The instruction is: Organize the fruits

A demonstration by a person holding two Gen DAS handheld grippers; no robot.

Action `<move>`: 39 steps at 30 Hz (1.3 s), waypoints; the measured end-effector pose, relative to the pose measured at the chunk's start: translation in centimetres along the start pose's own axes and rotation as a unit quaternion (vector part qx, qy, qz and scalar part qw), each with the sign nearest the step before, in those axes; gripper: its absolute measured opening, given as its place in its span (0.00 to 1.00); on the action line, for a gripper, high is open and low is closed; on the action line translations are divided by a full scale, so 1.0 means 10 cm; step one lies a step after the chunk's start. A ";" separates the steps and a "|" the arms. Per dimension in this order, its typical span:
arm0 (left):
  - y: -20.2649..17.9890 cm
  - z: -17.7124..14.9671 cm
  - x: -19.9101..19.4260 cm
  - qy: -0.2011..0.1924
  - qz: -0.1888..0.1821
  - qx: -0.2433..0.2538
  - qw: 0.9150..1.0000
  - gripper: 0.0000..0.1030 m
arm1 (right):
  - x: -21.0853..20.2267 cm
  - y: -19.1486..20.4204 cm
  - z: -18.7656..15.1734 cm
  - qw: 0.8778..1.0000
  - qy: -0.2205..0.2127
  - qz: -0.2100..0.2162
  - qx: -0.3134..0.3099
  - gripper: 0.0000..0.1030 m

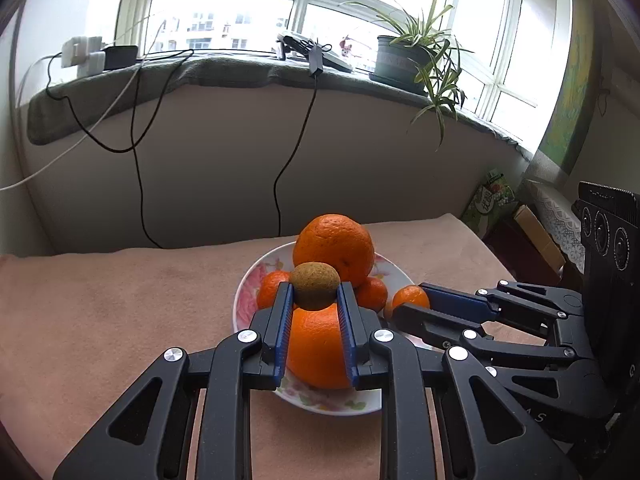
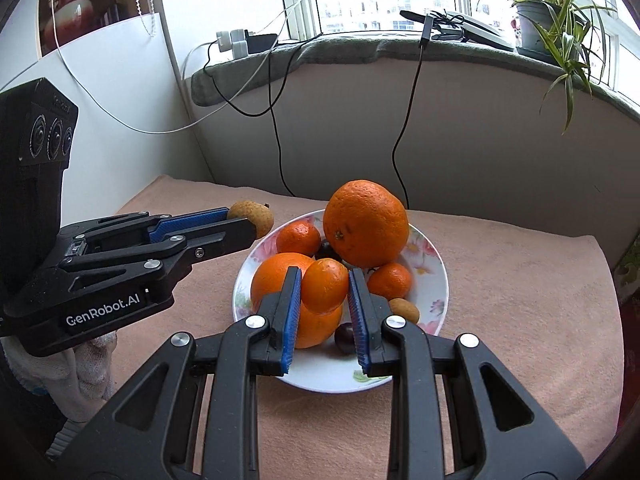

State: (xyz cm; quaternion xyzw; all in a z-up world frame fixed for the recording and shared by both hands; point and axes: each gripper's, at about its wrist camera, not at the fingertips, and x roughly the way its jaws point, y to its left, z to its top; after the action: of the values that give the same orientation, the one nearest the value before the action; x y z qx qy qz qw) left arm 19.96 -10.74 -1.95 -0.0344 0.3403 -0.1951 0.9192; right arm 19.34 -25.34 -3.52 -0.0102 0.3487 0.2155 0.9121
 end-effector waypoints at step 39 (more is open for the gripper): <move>-0.12 -0.15 -0.46 -0.018 0.030 0.000 0.999 0.72 | -0.37 -0.01 -0.21 0.999 -0.024 -0.026 0.018 0.79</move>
State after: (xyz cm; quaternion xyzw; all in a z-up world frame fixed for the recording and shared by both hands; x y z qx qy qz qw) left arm 15.42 -10.01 -0.09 -0.0279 0.3246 -0.1667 0.9306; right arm 15.65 -27.18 -2.75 0.0023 0.3303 0.1852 0.9255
